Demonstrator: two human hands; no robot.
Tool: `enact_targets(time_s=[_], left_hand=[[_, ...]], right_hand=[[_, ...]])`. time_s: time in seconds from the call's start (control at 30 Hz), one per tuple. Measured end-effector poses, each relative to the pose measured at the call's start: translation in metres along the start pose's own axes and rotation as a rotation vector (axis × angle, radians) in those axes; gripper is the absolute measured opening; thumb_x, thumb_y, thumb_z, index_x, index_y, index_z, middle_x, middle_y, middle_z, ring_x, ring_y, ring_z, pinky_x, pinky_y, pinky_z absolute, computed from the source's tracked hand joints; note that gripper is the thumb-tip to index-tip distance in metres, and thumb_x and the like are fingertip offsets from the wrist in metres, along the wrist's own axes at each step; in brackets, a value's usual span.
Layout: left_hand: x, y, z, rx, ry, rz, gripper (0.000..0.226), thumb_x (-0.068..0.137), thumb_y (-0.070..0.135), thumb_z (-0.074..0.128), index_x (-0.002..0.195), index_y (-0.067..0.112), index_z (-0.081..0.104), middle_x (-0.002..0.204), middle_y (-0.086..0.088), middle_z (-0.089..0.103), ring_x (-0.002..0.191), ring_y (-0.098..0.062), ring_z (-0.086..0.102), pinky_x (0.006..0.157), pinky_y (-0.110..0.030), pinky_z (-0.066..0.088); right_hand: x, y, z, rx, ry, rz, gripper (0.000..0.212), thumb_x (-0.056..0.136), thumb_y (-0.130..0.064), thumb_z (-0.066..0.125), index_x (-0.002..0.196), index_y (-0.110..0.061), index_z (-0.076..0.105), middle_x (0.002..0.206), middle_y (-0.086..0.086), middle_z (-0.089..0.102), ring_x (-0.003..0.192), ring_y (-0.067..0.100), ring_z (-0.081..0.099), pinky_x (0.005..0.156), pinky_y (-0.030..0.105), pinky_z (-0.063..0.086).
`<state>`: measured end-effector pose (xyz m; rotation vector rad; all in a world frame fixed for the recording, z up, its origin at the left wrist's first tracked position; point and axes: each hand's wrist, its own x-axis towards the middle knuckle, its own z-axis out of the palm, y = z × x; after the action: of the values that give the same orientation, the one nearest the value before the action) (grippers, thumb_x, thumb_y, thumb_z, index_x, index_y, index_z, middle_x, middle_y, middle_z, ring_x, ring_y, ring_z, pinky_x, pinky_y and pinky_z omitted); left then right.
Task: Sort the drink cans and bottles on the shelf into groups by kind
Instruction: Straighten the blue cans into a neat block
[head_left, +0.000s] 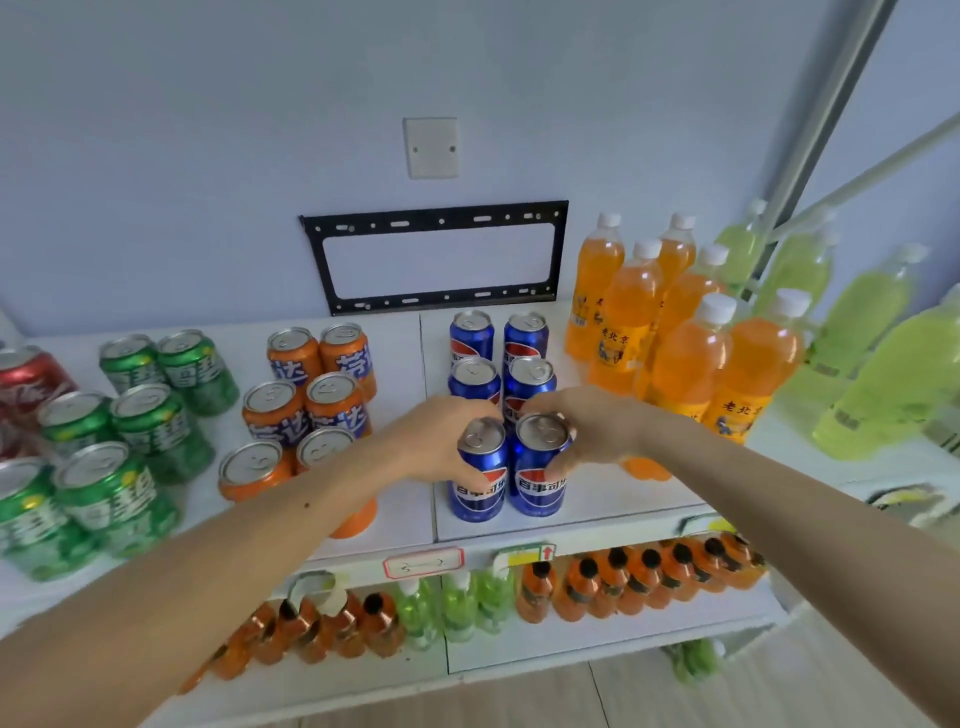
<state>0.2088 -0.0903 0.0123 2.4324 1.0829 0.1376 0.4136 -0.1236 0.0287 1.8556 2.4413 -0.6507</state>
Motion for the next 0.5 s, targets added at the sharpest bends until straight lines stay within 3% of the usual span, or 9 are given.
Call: enact_targets(time_s=[0.2, 0.33, 0.43, 0.5], left_hand=[[-0.002, 0.005, 0.008, 0.023, 0.023, -0.057, 0.075, 0.074, 0.024, 0.081, 0.140, 0.022, 0.044, 0.137, -0.003, 0.053, 0.120, -0.018, 0.053, 0.091, -0.023, 0.043], [-0.005, 0.003, -0.009, -0.049, 0.054, -0.061, 0.081, 0.073, 0.035, 0.081, 0.143, 0.026, 0.042, 0.142, 0.007, 0.047, 0.127, -0.012, 0.047, 0.096, -0.024, 0.042], [0.006, -0.008, -0.036, -0.248, 0.260, -0.114, 0.075, 0.077, 0.039, 0.077, 0.142, 0.030, 0.042, 0.140, 0.009, 0.050, 0.128, -0.009, 0.047, 0.100, -0.032, 0.047], [0.021, -0.017, -0.045, -0.220, 0.271, -0.128, 0.077, 0.079, 0.040, 0.075, 0.145, 0.029, 0.037, 0.143, 0.006, 0.047, 0.131, -0.013, 0.045, 0.102, -0.034, 0.044]], right_hand=[[0.003, 0.008, 0.005, 0.047, 0.002, -0.030, 0.069, 0.073, -0.026, 0.084, 0.133, -0.025, 0.050, 0.133, -0.002, 0.057, 0.120, 0.021, 0.054, 0.098, 0.038, 0.049], [0.000, 0.016, -0.015, 0.157, 0.002, -0.004, 0.085, 0.070, -0.027, 0.085, 0.143, -0.022, 0.041, 0.136, -0.002, 0.054, 0.117, 0.020, 0.057, 0.097, 0.037, 0.051], [0.010, 0.025, -0.038, 0.332, 0.222, 0.073, 0.074, 0.074, -0.034, 0.082, 0.137, -0.021, 0.047, 0.130, -0.002, 0.059, 0.108, 0.016, 0.062, 0.093, 0.038, 0.054], [0.025, 0.026, -0.039, 0.345, 0.360, 0.157, 0.071, 0.077, -0.041, 0.078, 0.137, -0.020, 0.046, 0.130, -0.003, 0.058, 0.111, 0.018, 0.059, 0.092, 0.038, 0.054]])
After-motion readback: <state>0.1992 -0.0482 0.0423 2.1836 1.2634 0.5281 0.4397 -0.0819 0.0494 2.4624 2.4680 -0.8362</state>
